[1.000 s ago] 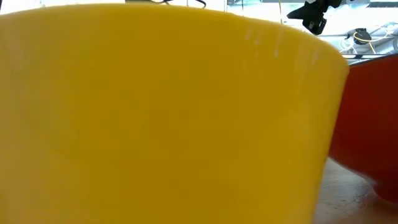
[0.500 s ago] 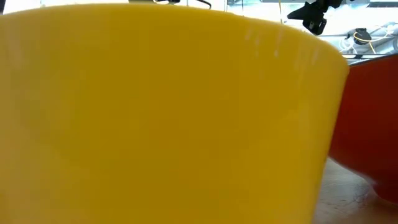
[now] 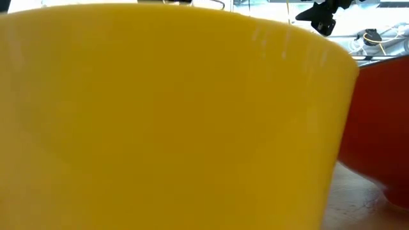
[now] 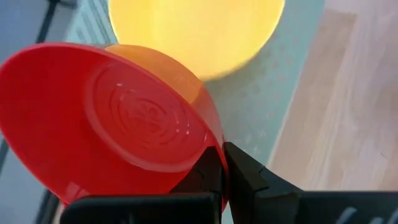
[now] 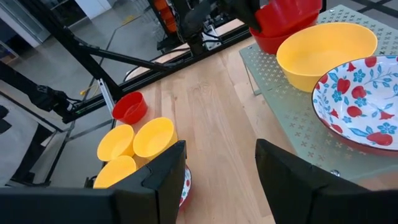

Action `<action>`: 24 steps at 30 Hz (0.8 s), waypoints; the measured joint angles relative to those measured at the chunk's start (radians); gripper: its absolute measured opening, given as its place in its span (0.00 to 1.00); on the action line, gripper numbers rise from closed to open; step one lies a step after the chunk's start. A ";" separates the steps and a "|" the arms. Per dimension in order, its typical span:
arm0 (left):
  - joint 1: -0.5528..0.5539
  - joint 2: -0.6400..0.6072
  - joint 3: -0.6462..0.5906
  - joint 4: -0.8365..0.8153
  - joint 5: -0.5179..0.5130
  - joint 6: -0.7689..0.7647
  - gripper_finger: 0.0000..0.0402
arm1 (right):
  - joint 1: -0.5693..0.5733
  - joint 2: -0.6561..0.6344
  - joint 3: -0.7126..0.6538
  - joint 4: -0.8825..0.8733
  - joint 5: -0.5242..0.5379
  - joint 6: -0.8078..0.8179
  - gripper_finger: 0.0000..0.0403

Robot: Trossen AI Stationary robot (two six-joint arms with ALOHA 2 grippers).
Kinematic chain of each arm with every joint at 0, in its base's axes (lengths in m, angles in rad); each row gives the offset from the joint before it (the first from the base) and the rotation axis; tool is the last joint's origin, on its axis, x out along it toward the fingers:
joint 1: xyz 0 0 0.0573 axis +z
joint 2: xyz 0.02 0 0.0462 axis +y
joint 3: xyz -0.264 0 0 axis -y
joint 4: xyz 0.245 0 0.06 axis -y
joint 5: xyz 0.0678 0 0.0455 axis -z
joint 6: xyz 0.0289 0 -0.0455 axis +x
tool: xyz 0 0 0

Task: Pick & Place Mini bowls
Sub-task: Stack the red bowl on the red bowl on the shelf

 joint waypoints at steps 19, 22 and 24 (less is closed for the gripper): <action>-0.058 0.034 0.150 -0.230 -0.073 -0.011 0.01 | 0.000 0.000 0.000 -0.018 -0.001 -0.022 0.45; -0.062 0.068 0.150 -0.232 -0.074 0.016 0.01 | 0.000 0.000 0.000 -0.030 -0.001 -0.025 0.45; -0.061 0.101 0.150 -0.248 -0.087 0.033 0.01 | 0.000 0.000 0.000 -0.033 -0.001 -0.025 0.45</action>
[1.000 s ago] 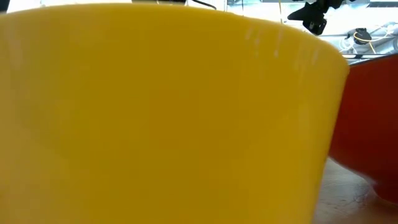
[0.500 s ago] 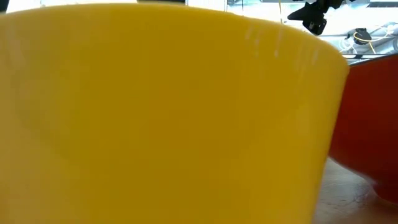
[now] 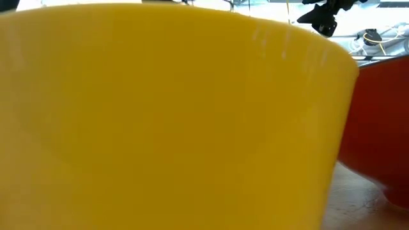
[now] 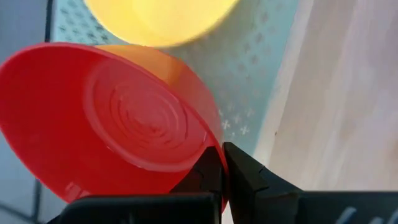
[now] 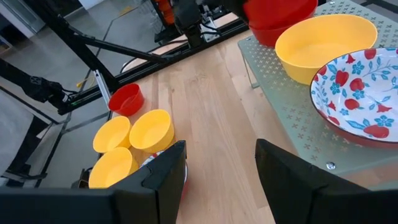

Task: Pick & Place Mini bowls
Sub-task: Stack the red bowl on the red bowl on the shelf

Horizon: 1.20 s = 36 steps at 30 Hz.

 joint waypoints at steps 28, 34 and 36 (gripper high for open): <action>-0.114 -0.081 0.000 -0.007 -0.225 -0.043 0.38 | 0.000 0.000 0.000 -0.025 0.000 -0.004 0.45; -0.220 -0.170 0.000 -0.051 0.028 -0.386 0.36 | 0.000 0.000 0.000 -0.025 0.000 -0.004 0.45; -0.283 -0.173 0.000 -0.092 0.091 -0.479 0.35 | 0.000 0.000 0.000 -0.025 0.000 -0.004 0.45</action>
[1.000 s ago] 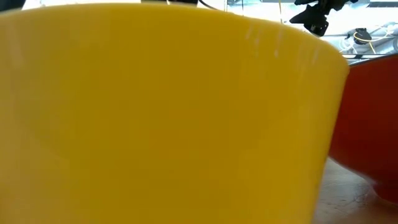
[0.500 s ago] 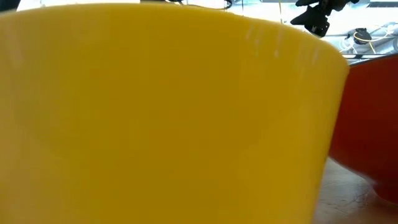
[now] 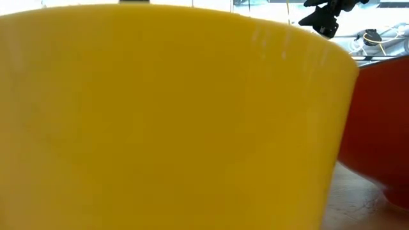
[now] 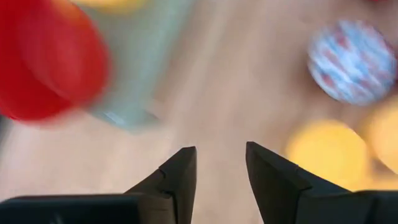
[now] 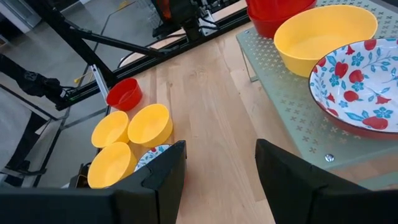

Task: Pick & Place Mini bowls
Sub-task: Stack the red bowl on the red bowl on the shelf

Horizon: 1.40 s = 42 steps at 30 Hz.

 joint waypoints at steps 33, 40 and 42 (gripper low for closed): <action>-0.684 0.353 0.000 0.108 0.402 -1.273 0.35 | 0.000 0.000 0.000 -0.028 0.000 -0.048 0.45; -0.735 0.431 0.000 0.117 0.441 -1.305 0.35 | 0.000 0.000 0.000 -0.029 0.000 -0.026 0.45; -0.748 0.449 -0.001 0.117 0.438 -1.299 0.35 | 0.000 0.000 0.000 -0.029 -0.001 -0.018 0.45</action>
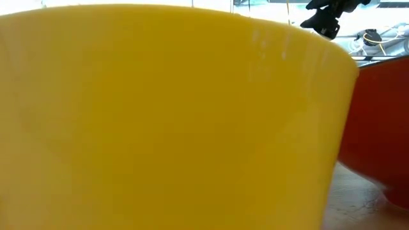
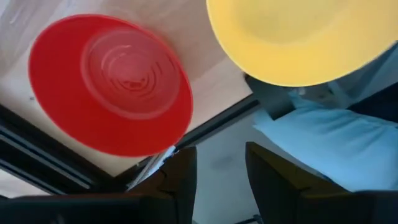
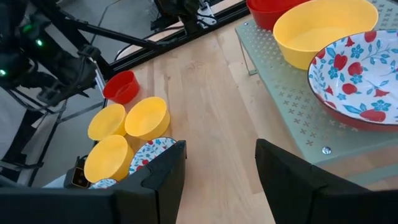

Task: Pick & Place Mini bowls
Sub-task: Stack the red bowl on the red bowl on the shelf

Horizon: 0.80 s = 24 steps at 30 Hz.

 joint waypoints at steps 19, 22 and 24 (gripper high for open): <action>-0.008 0.029 -0.139 0.022 -0.044 0.152 0.35 | 0.000 0.000 0.000 0.000 0.001 0.053 0.45; -0.004 0.029 -0.160 0.066 -0.040 0.165 0.35 | 0.000 0.000 0.000 0.000 0.001 0.053 0.45; -0.002 0.029 -0.160 0.063 -0.040 0.170 0.35 | 0.000 0.000 0.000 0.000 0.001 0.053 0.45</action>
